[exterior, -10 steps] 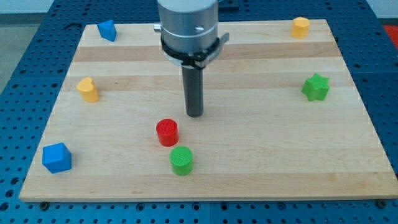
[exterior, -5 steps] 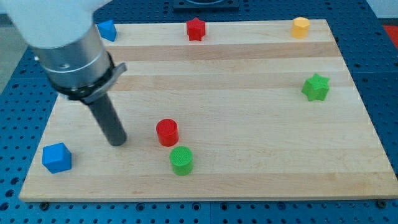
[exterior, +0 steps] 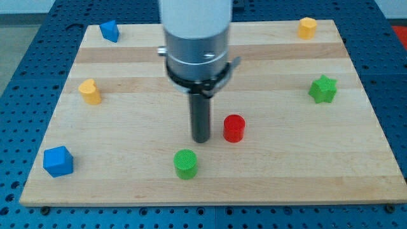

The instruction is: Move the red circle slightly right and down

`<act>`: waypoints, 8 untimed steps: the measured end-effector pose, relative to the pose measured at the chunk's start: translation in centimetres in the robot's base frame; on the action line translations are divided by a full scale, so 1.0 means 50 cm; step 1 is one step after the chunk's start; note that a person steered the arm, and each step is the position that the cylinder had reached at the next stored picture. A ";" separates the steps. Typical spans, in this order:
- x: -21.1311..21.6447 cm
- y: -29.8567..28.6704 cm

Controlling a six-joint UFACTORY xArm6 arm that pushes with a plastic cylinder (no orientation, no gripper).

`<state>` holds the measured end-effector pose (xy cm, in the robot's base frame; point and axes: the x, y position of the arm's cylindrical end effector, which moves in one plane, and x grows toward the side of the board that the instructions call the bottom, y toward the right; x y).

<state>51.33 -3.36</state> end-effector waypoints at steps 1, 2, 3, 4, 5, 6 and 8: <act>-0.051 -0.006; -0.063 0.060; -0.043 0.172; -0.014 0.292; -0.008 0.342; -0.022 0.306; 0.013 0.261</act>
